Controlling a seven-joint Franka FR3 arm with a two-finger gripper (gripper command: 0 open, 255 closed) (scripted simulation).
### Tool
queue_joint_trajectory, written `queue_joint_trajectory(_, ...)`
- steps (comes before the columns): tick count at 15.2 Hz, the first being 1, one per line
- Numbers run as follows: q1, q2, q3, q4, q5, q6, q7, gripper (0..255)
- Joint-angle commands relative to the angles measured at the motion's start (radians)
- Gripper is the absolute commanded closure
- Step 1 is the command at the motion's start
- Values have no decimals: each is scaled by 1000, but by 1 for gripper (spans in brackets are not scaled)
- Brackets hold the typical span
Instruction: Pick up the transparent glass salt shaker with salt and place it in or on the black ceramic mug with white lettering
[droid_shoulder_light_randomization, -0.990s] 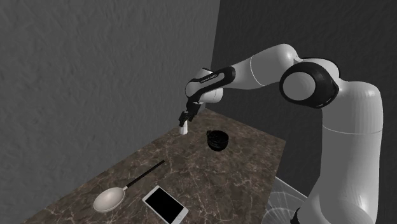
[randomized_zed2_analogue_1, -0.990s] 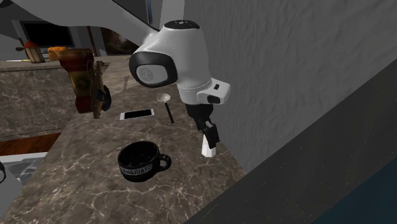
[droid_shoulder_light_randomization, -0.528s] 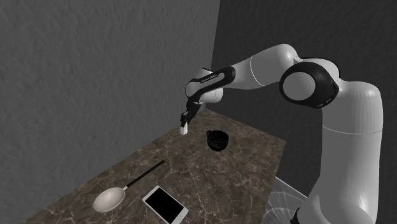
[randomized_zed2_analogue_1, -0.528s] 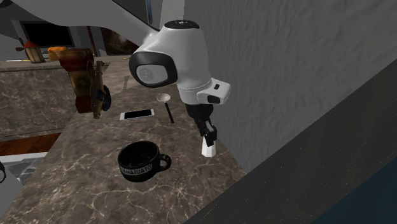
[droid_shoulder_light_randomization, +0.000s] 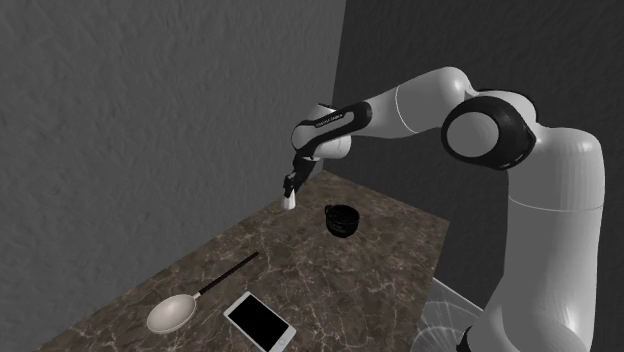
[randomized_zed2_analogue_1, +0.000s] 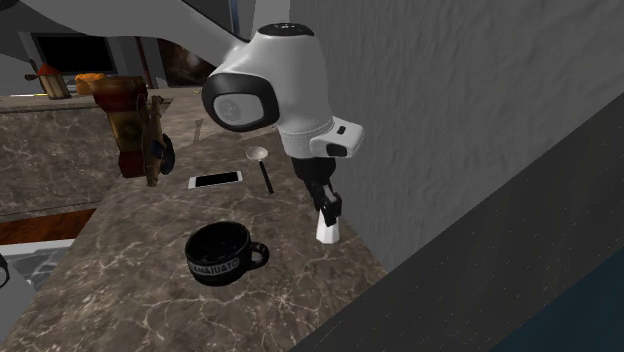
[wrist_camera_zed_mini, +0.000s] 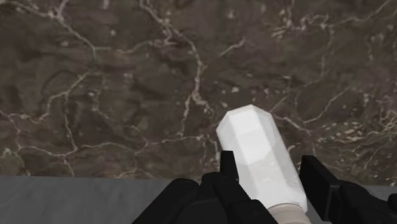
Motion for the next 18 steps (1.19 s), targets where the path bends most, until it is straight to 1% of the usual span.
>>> queue_joint_trajectory(1, 2, -16, -3, 6, -7, -21, 8, 255)
queue_joint_trajectory(18, 8, -104, -21, 113, -58, -211, 69, 255)
